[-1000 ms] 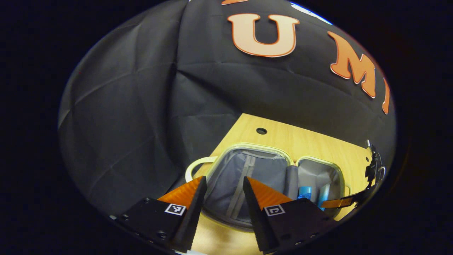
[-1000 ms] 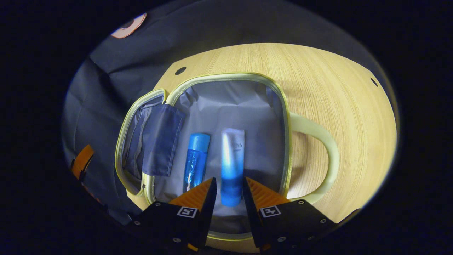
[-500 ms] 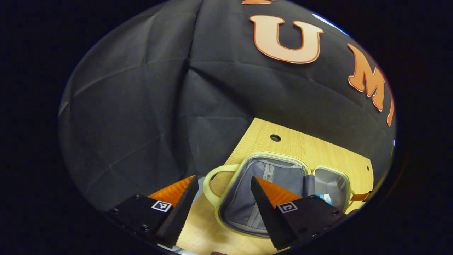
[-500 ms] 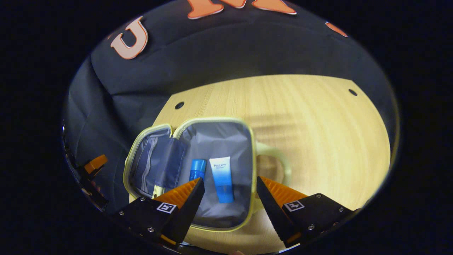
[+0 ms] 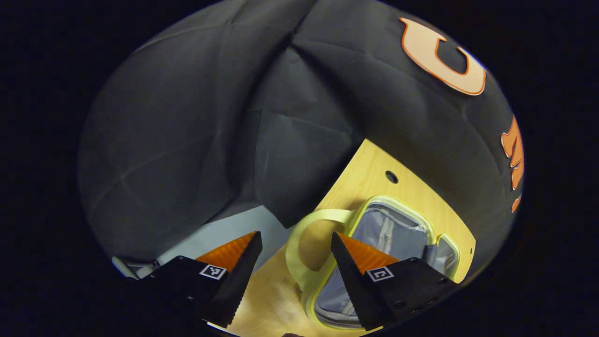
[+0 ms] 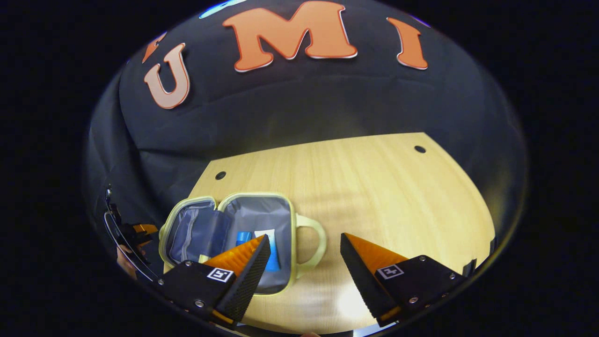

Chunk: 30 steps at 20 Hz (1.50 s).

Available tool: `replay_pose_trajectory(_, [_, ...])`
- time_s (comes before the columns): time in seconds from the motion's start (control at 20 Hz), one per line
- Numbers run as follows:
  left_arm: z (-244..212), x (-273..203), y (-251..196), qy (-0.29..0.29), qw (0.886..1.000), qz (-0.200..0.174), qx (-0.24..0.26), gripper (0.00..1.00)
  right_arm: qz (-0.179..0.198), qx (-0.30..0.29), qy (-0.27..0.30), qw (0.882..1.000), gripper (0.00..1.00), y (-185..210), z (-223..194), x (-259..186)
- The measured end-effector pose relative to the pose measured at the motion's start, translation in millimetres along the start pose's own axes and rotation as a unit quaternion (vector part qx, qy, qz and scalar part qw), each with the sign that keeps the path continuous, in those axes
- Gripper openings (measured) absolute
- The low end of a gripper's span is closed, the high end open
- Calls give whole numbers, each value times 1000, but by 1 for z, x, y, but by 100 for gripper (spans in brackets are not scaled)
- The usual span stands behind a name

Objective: First open the suitcase, pack the skin care products into it, and then close the suitcase.

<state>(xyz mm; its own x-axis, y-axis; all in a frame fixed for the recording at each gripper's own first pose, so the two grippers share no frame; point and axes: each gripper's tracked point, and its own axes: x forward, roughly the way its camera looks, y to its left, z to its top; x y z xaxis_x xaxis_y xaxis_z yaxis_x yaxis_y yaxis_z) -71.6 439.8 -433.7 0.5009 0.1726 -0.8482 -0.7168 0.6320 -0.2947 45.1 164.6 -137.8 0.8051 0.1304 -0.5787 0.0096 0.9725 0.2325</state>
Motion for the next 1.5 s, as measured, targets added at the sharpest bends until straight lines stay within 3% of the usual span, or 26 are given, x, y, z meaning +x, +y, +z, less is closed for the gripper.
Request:
replay_pose_trajectory(0.1, [-7,19,-1,20,1000,0,-6,88,-4,4,-30,1000,95,-5,14,-13])
replay_pose_trajectory(0.2, [-12,31,5,43,999,4,-20,93,-12,5,-51,999,95,-10,30,-26])
replay_pose_trajectory(0.25, [-9,35,10,46,999,6,-25,88,-18,5,-59,998,96,-15,37,-29])
replay_pose_trajectory(0.3, [-11,39,12,55,998,8,-33,93,-22,8,-64,998,96,-18,43,-32])
replay_pose_trajectory(0.4, [-18,45,9,75,996,-2,-50,93,-25,8,-67,997,96,-23,51,-33])
replay_pose_trajectory(0.55, [-20,42,3,86,995,-8,-51,27,-26,4,-76,997,95,-30,62,-36])
replay_pose_trajectory(0.6, [-14,35,-1,80,996,-12,-43,26,-27,5,-75,997,96,-33,62,-36])
replay_pose_trajectory(0.65, [-16,38,-5,75,997,-18,-31,16,-24,5,-77,997,96,-35,63,-37])
replay_pose_trajectory(0.9, [14,4,-15,20,999,-27,7,15,-23,-25,-104,994,95,-44,72,-37])
replay_pose_trajectory(0.95, [19,-5,-20,11,999,-29,17,6,-20,-31,-108,993,96,-44,75,-36])
replay_pose_trajectory(1.05, [26,-18,-26,-15,999,-26,43,6,-11,-37,-112,993,96,-46,79,-40])
replay_pose_trajectory(1.25, [48,-55,-53,-77,991,-27,104,5,19,-39,-113,993,95,-46,81,-39])
replay_pose_trajectory(1.5, [68,-116,-92,-138,979,-41,145,5,50,-61,-118,990,96,-46,77,-42])
